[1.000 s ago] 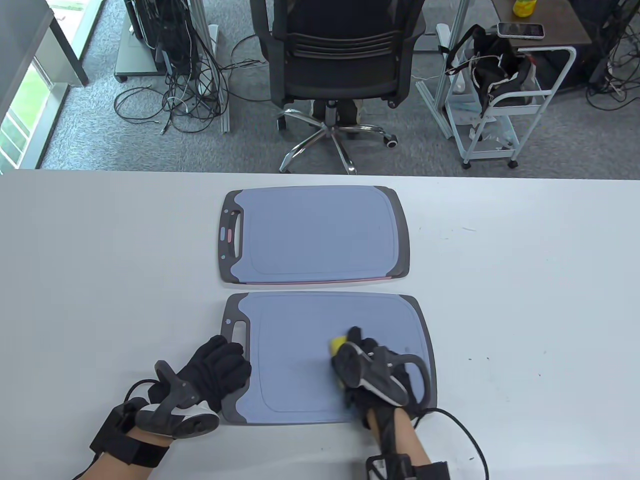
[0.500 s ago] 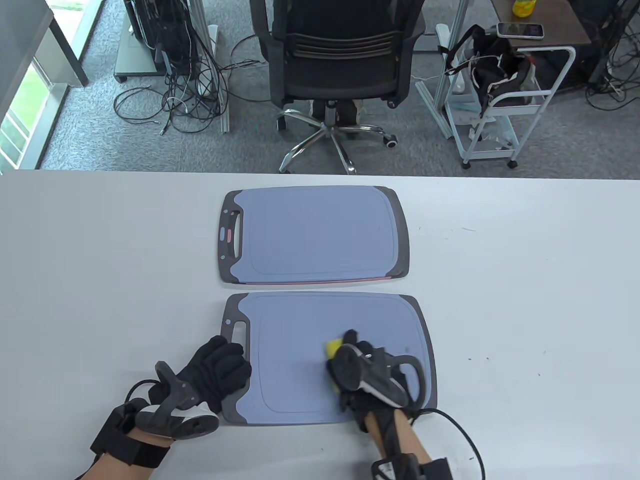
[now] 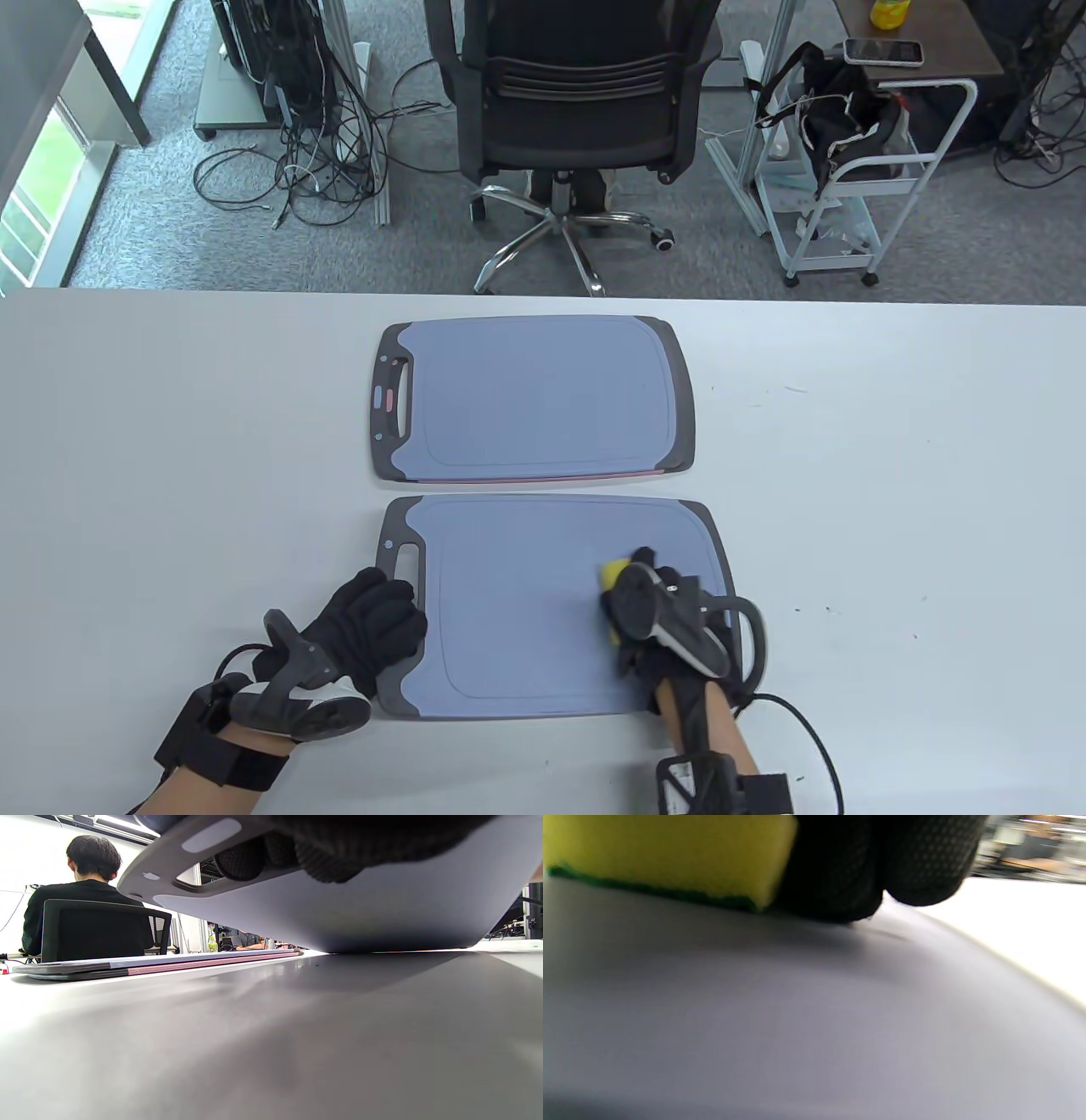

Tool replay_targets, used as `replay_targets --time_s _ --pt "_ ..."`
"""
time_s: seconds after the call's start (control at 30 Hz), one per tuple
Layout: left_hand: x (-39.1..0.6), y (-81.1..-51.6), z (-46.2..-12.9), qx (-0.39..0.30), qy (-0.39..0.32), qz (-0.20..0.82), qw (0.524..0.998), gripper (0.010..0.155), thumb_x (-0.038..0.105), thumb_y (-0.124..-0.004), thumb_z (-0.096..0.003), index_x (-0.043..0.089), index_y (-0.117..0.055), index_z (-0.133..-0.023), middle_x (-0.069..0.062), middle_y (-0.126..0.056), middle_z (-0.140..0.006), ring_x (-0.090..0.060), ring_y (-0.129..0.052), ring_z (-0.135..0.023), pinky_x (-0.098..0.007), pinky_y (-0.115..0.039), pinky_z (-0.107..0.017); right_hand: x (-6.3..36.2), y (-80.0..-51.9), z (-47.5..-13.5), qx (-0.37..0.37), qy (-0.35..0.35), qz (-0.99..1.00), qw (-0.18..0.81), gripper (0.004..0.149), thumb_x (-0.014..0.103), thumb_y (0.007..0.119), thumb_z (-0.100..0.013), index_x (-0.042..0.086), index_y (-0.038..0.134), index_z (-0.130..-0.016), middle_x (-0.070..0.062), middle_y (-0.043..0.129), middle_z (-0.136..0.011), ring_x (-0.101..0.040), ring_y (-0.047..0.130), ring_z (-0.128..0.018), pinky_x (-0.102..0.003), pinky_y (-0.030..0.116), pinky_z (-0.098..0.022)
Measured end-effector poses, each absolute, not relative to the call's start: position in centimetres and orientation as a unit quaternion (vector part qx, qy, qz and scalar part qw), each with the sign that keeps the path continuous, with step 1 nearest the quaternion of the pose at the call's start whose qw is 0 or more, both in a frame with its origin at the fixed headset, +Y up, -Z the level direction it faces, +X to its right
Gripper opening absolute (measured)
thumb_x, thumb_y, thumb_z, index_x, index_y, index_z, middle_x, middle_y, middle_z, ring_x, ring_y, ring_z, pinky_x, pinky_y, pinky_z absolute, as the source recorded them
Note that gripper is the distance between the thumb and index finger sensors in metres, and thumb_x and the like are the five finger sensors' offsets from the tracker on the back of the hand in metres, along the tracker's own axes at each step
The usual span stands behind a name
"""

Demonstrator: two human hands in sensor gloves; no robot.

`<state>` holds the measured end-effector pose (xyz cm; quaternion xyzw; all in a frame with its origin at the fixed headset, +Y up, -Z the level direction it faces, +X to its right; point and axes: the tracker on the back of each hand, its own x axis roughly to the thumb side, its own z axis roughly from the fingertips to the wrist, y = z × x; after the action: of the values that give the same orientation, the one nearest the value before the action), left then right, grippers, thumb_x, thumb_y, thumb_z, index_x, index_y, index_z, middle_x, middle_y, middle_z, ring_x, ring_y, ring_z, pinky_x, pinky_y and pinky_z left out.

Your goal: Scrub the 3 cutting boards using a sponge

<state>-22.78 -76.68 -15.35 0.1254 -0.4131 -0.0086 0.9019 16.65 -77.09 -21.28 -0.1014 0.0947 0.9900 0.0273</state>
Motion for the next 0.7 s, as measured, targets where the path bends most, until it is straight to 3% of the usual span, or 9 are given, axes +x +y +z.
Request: replay_targets --time_s 0.03,0.13,0.23,0.27,0.33,0.37,0.5,0.6,0.7 --pt "-22.8 -76.7 -15.3 0.128 -0.413 -0.008 0.901 0.043 0.037 -0.078 -0.0633 0.029 -0.053 -0.097 0.006 -0.068 -0.099 -0.024 -0.071 -0.104 -0.058 -0.055 -0.079 19.2 -77.5 -21.2 -0.153 0.108 0.981 0.038 0.073 0.058 0.067 -0.051 0.010 0.061 -0.107 -0.010 0.082 -0.075 -0.020 0.090 -0.051 -0.045 0.079 -0.046" --pt "-22.8 -76.6 -15.4 0.128 -0.413 -0.005 0.902 0.043 0.037 -0.078 -0.0634 0.029 -0.054 -0.097 0.006 -0.068 -0.098 -0.024 -0.071 -0.104 -0.058 -0.055 -0.079 22.3 -77.8 -20.6 -0.207 0.135 0.966 0.071 0.073 0.057 0.068 -0.052 0.009 0.059 -0.107 -0.011 0.080 -0.076 -0.020 0.089 -0.052 -0.045 0.078 -0.046" --pt "-22.9 -76.7 -15.6 0.124 -0.411 0.004 0.903 0.043 0.037 -0.078 -0.0634 0.029 -0.054 -0.097 0.005 -0.068 -0.099 -0.024 -0.070 -0.104 -0.058 -0.053 -0.079 20.0 -77.6 -21.0 -0.164 0.133 0.975 0.065 0.073 0.054 0.069 -0.053 0.004 0.061 -0.106 -0.014 0.082 -0.075 -0.022 0.090 -0.050 -0.046 0.078 -0.045" --pt "-22.9 -76.7 -15.6 0.124 -0.410 0.005 0.903 0.043 0.037 -0.078 -0.0633 0.029 -0.054 -0.097 0.005 -0.068 -0.099 -0.025 -0.070 -0.104 -0.058 -0.053 -0.079 18.0 -77.1 -21.1 -0.147 0.118 0.982 0.014 0.073 0.053 0.068 -0.053 0.004 0.060 -0.106 -0.015 0.081 -0.074 -0.024 0.090 -0.051 -0.048 0.077 -0.046" --pt "-22.9 -76.6 -15.5 0.126 -0.412 0.004 0.903 0.043 0.037 -0.078 -0.0632 0.029 -0.054 -0.097 0.005 -0.068 -0.098 -0.025 -0.070 -0.104 -0.058 -0.054 -0.079 13.1 -76.2 -21.1 -0.013 0.118 0.993 -0.002 0.074 0.057 0.065 -0.053 0.008 0.058 -0.107 -0.011 0.082 -0.074 -0.019 0.090 -0.051 -0.044 0.080 -0.046" --pt "-22.9 -76.6 -15.4 0.127 -0.412 0.002 0.902 0.043 0.037 -0.078 -0.0631 0.029 -0.054 -0.097 0.005 -0.068 -0.098 -0.024 -0.071 -0.104 -0.058 -0.054 -0.079 10.9 -75.9 -20.7 0.017 0.106 0.994 0.004 0.074 0.058 0.065 -0.053 0.008 0.058 -0.107 -0.011 0.082 -0.074 -0.019 0.090 -0.050 -0.044 0.080 -0.046" --pt "-22.8 -76.6 -15.4 0.129 -0.413 -0.001 0.902 0.043 0.037 -0.079 -0.0630 0.029 -0.055 -0.097 0.004 -0.069 -0.098 -0.024 -0.071 -0.103 -0.058 -0.055 -0.079 -1.2 -74.1 -16.5 0.253 0.043 0.966 0.004 0.074 0.059 0.065 -0.052 0.010 0.058 -0.107 -0.010 0.082 -0.073 -0.018 0.090 -0.050 -0.044 0.080 -0.046" --pt "-22.8 -76.6 -15.3 0.130 -0.413 -0.002 0.901 0.042 0.037 -0.079 -0.0627 0.029 -0.056 -0.097 0.006 -0.069 -0.098 -0.024 -0.072 -0.103 -0.058 -0.055 -0.079 -5.3 -73.4 -13.9 0.333 0.012 0.943 0.001 0.075 0.060 0.065 -0.051 0.011 0.059 -0.108 -0.008 0.083 -0.074 -0.017 0.090 -0.050 -0.043 0.080 -0.046" --pt "-22.9 -76.6 -15.4 0.127 -0.412 0.002 0.902 0.043 0.037 -0.079 -0.0629 0.029 -0.055 -0.097 0.006 -0.069 -0.098 -0.024 -0.072 -0.103 -0.058 -0.055 -0.079 -3.9 -73.8 -14.9 0.304 0.018 0.952 0.009 0.074 0.062 0.064 -0.051 0.015 0.059 -0.108 -0.005 0.083 -0.073 -0.014 0.090 -0.049 -0.040 0.081 -0.045"
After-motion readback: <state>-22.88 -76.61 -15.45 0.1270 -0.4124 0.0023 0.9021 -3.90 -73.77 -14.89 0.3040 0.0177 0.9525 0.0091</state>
